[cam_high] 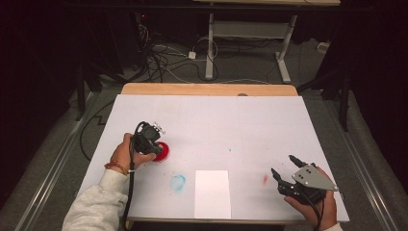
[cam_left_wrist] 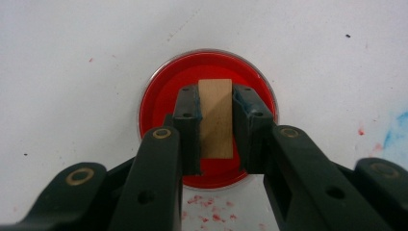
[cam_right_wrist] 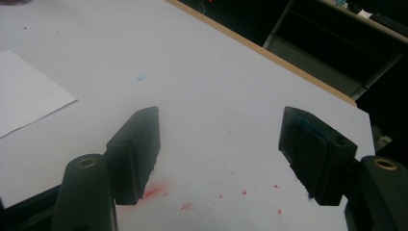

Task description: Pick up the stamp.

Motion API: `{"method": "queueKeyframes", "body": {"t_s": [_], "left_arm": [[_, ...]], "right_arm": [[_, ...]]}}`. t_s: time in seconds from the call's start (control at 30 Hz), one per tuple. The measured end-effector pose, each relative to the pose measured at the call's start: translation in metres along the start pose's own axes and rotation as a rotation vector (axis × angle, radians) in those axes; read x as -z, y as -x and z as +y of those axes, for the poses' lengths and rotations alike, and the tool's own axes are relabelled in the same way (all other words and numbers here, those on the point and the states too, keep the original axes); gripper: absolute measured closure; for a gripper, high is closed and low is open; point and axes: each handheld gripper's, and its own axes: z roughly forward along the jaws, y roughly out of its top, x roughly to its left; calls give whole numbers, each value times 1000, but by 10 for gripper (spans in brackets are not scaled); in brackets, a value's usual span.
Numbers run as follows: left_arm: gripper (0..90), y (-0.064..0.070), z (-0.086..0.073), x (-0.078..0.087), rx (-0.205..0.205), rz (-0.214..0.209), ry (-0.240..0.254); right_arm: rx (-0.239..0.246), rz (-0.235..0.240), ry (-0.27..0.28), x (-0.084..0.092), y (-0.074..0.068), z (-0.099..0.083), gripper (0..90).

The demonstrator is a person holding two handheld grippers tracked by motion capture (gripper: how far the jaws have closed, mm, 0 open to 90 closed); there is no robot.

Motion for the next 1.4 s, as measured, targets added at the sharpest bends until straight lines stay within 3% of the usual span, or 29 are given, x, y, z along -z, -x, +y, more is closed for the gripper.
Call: {"method": "queueKeyframes", "body": {"t_s": [0.13, 0.37, 0.53, 0.77, 0.9, 0.97, 1.03, 1.23, 1.3, 1.4], "left_arm": [[736, 0, 0, -1, 5, 5, 8], [738, 2, 0, 3, -22, 33, 2], [737, 2, -2, 20, -25, 39, 46], [737, 2, -6, 56, -46, 48, 109], [737, 4, -7, 66, -54, 58, 138], [737, 5, -6, 63, -64, 47, 129], [738, 4, -5, 53, -85, 21, 88], [738, -1, -3, 18, -56, -8, 30], [738, -1, -2, 11, -63, -23, 12], [737, -1, -1, 7, -62, -14, -4]], "right_arm": [[-3, -5, 3, 0, 0, 0, 318], [-3, -6, 0, 0, 0, 0, 318], [-2, -7, 2, 0, 1, 0, 318], [0, -7, 1, 0, 1, 0, 317], [4, -6, -2, 0, 0, 0, 317], [5, -5, -8, -1, -1, 0, 318], [16, -5, -12, -1, -2, 0, 317], [24, -5, -16, -2, -2, 0, 312], [24, -6, -17, -2, -2, 0, 311], [21, -8, -16, -1, -2, -1, 311]]}}
